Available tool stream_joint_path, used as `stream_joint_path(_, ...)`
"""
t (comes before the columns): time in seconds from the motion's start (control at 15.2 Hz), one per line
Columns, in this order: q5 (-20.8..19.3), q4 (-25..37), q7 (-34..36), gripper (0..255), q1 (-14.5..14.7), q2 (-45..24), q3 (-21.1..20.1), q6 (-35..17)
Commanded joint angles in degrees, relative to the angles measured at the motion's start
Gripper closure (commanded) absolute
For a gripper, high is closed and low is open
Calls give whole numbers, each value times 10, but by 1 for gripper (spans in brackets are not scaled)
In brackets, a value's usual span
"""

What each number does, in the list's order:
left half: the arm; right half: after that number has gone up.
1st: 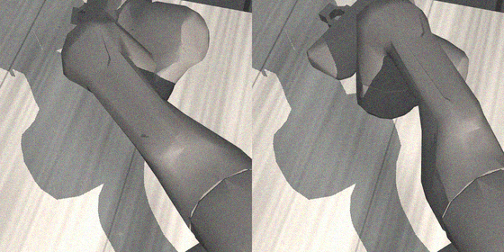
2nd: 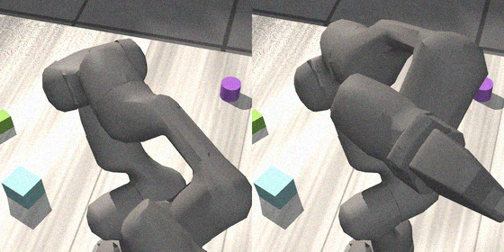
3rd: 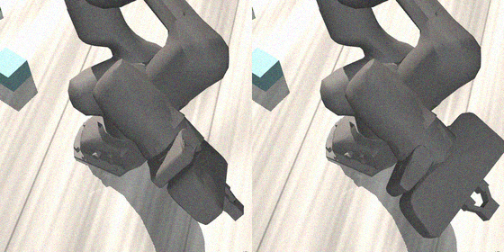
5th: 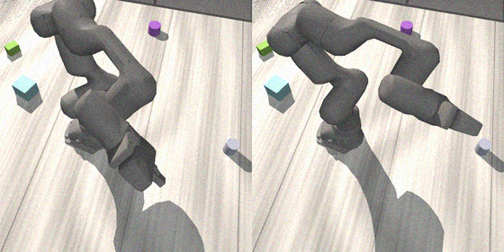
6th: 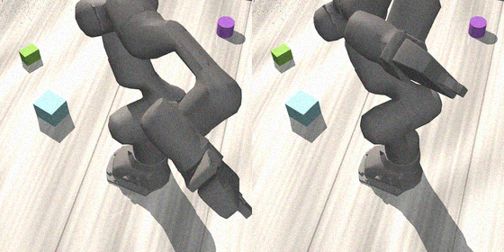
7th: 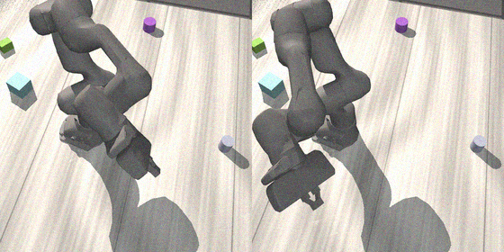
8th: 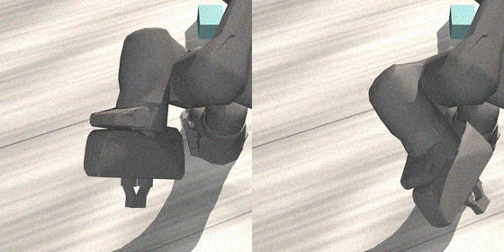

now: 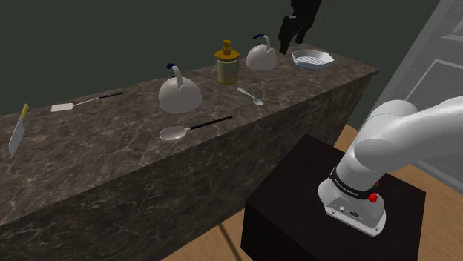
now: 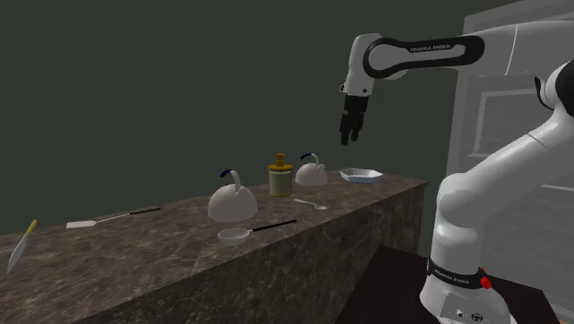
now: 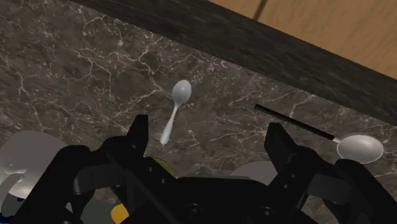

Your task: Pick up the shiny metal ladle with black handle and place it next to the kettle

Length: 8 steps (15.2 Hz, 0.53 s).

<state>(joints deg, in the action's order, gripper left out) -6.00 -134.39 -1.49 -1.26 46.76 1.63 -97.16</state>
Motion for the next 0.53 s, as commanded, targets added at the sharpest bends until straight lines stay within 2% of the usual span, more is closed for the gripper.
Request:
stream_joint_path(0.0, 0, 0, 0, 0, 0, 0, 0, 0)
stream_joint_path(0.46, -7, 22, -99, 0, 55, -131, 3, -88)
